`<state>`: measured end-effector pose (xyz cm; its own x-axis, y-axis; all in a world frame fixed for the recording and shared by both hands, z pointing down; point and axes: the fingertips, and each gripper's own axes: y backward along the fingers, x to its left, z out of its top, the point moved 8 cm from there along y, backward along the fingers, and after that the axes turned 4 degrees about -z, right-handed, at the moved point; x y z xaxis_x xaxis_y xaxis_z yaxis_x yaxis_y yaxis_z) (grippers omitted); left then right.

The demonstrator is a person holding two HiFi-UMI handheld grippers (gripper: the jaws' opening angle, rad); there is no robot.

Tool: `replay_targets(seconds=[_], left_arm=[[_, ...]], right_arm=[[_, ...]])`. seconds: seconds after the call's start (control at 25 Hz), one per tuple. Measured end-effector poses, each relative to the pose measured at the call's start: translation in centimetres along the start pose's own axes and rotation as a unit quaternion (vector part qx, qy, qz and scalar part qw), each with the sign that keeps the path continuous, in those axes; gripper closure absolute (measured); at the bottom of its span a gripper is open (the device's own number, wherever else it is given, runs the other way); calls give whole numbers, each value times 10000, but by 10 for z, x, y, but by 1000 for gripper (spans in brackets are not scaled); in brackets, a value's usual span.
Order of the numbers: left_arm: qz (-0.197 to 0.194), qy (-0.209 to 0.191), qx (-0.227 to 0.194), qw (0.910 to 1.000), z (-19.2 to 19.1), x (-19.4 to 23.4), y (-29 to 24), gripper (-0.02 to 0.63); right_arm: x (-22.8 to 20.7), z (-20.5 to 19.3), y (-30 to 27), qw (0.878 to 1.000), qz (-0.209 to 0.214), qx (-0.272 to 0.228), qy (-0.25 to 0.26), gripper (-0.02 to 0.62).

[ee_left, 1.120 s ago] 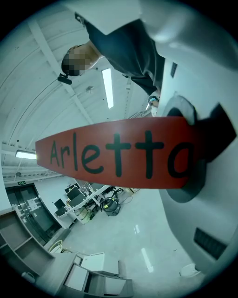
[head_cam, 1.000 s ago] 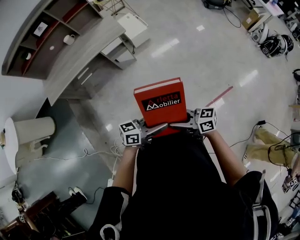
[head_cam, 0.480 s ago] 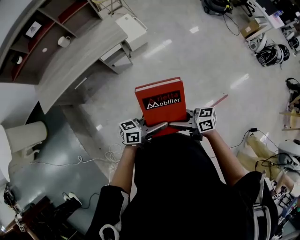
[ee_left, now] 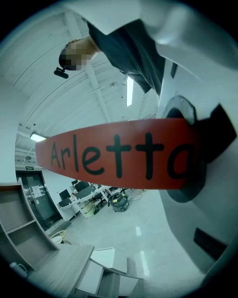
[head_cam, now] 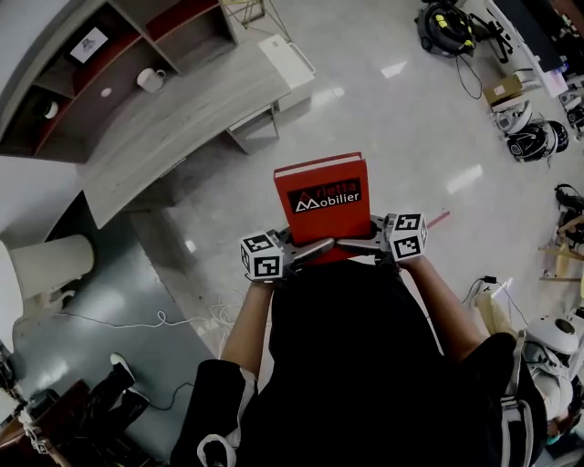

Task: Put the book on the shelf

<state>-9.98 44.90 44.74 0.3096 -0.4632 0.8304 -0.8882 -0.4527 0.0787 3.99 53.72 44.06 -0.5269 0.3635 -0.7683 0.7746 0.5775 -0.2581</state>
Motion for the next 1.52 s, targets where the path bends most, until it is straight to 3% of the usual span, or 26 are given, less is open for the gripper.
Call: replay_targets(seconds=[0.44, 0.72, 1.04, 1.52], left_arm=[[296, -230, -258, 9990, 20, 0, 17, 440], [451, -219, -505, 9975, 67, 42, 102, 436], [679, -236, -680, 9951, 69, 47, 119, 425], [1536, -303, -1070, 9819, 100, 58, 153, 423]], right_arm=[[-2, 30, -19, 9993, 155, 253, 248, 428], [-25, 78, -112, 9990, 152, 399, 125, 433], [-31, 85, -131, 9980, 264, 569, 64, 431], [-61, 125, -179, 9904, 1039, 910, 28, 426]])
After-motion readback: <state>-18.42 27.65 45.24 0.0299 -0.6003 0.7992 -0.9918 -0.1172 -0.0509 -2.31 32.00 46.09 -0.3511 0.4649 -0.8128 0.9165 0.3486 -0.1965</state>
